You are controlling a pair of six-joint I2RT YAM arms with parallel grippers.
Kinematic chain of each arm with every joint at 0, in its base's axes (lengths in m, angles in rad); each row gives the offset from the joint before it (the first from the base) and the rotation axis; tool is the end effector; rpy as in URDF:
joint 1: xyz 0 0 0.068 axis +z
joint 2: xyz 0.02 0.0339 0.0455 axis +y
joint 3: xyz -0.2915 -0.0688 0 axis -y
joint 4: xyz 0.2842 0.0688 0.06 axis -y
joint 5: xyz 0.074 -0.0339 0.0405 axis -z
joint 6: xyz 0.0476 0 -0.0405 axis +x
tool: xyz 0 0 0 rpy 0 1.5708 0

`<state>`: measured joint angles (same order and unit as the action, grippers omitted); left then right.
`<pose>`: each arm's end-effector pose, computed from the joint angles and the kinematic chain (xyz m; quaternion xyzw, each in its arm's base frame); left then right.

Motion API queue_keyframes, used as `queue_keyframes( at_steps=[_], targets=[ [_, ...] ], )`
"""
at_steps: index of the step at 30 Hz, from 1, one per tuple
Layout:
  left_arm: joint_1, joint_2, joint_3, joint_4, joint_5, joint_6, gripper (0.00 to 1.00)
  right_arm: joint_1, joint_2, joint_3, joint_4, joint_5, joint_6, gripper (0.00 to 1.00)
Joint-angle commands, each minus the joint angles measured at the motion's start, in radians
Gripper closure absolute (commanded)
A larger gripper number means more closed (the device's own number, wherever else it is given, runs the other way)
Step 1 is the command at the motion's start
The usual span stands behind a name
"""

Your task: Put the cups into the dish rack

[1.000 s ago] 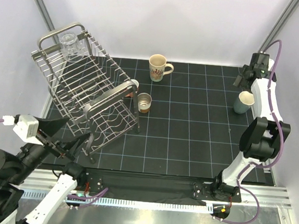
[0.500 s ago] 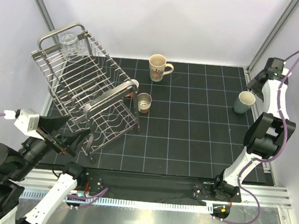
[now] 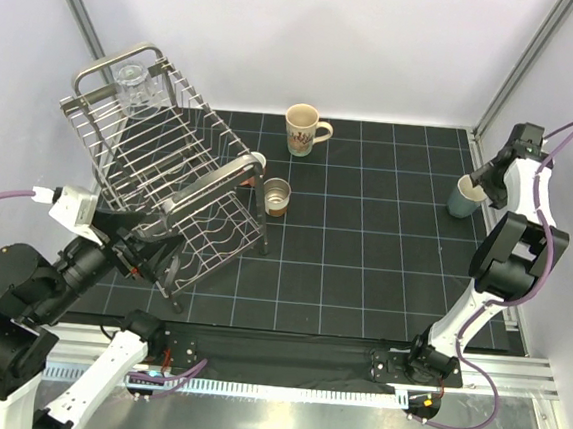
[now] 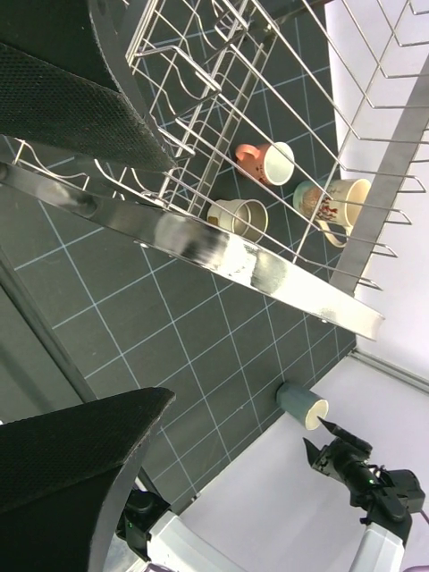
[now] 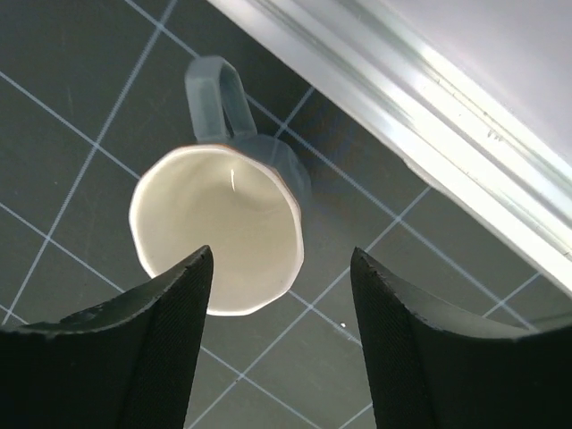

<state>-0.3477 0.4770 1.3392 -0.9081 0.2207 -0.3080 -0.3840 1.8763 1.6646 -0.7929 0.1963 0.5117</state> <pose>0.0160 -0.0169 0.4966 0.0903 0.7171 -0.2965 0.6243 0.4257 -0.1820 0.2886 0.4385 0.8495 -0.0762 0.2834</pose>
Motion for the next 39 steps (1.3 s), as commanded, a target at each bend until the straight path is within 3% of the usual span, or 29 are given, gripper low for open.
queue_keyframes(
  at_steps=[1, 9, 17, 20, 28, 32, 39],
  targets=[
    [-0.004, 0.028, 0.024, 0.035, 0.009, -0.002, 0.00, -0.009, 0.020, -0.020, 0.024, -0.029, 0.059, 0.37],
    [-0.004, 0.069, 0.064, 0.032, -0.007, -0.005, 0.04, -0.009, 0.083, -0.028, 0.041, -0.075, 0.105, 0.51],
    [-0.002, 0.098, 0.081, 0.040, -0.015, -0.068, 0.07, -0.009, 0.107, -0.028, 0.063, -0.089, 0.105, 0.80],
    [-0.004, 0.109, 0.106, 0.031, -0.024, -0.078, 0.07, -0.003, 0.098, -0.006, 0.054, -0.100, 0.064, 0.96],
    [-0.002, 0.231, 0.262, -0.069, -0.038, -0.074, 0.06, 0.112, -0.017, 0.112, 0.020, -0.090, -0.214, 0.96],
    [-0.004, 0.287, 0.330, -0.017, 0.021, -0.126, 0.06, 0.297, -0.188, 0.123, 0.059, -0.081, -0.344, 0.96],
    [-0.002, 0.429, 0.422, 0.103, 0.235, -0.331, 0.12, 0.609, -0.489, 0.044, 0.185, -0.144, -0.392, 0.96]
  ],
)
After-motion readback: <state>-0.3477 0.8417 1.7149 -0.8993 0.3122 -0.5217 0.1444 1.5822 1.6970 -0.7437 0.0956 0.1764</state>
